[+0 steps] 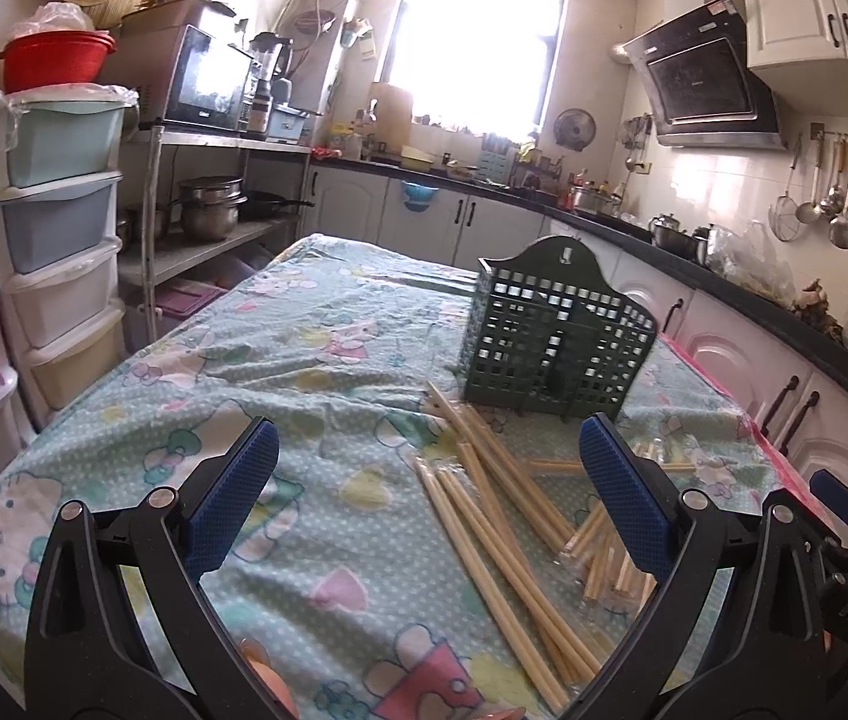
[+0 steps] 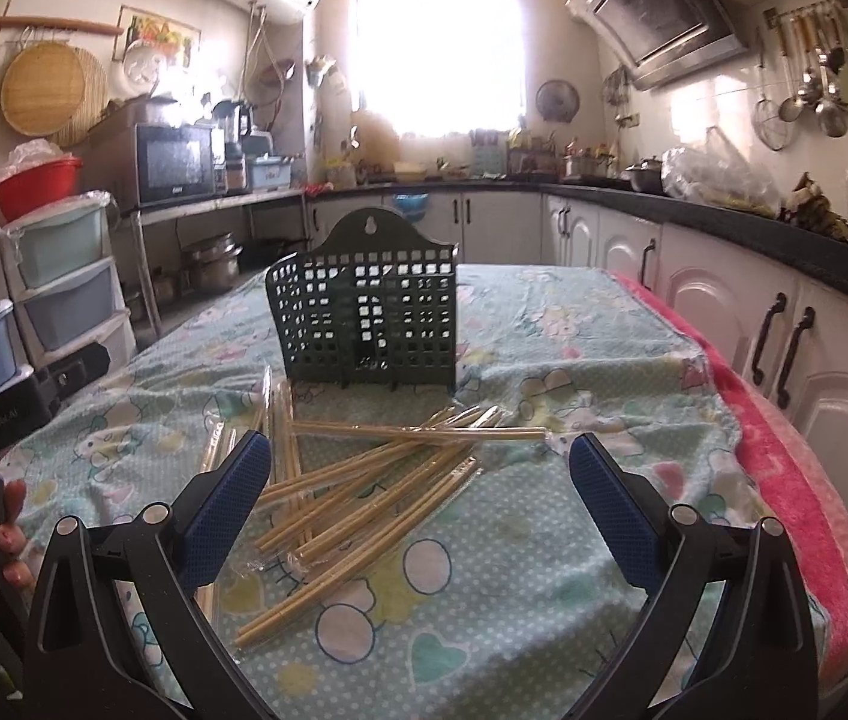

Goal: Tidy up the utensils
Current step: 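Lower the left tool onto a chopstick and close it while the right tool grasps another chopstick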

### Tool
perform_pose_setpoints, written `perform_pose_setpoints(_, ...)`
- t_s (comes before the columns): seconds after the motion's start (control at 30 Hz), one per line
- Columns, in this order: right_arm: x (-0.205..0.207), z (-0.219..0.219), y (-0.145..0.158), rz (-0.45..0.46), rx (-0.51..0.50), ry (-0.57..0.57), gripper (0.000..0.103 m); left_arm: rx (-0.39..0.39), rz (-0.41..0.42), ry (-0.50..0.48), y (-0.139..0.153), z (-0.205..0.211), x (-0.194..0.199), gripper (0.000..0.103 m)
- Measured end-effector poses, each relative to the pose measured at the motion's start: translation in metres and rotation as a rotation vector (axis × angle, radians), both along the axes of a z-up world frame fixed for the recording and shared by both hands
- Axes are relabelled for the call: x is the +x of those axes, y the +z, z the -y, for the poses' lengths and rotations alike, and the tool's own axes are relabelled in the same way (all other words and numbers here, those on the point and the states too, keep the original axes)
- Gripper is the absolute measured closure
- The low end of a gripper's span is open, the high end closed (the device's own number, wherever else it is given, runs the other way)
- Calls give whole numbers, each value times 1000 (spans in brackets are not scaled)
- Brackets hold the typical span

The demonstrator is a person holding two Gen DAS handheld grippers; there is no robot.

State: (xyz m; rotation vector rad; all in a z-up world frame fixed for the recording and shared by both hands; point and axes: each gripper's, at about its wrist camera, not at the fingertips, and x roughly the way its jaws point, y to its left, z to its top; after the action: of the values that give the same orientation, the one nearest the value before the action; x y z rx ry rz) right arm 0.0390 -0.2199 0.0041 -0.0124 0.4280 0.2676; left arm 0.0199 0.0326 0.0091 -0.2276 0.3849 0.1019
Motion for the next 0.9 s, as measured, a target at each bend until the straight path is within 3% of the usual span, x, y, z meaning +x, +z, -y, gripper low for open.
perform_pose_setpoints(0.33,45,-9,3,-132,28,28,6,-22,-74,-25,8,-23,38,10)
perform_pose_setpoints(0.77,87,7,-3,-267,91,-40,6,-75,-221,-169,0,-20,111,11)
perform_pose_setpoints(0.9,98,14,-12,-321,119,-72,6,-78,-321,-167,-12,-22,137,11)
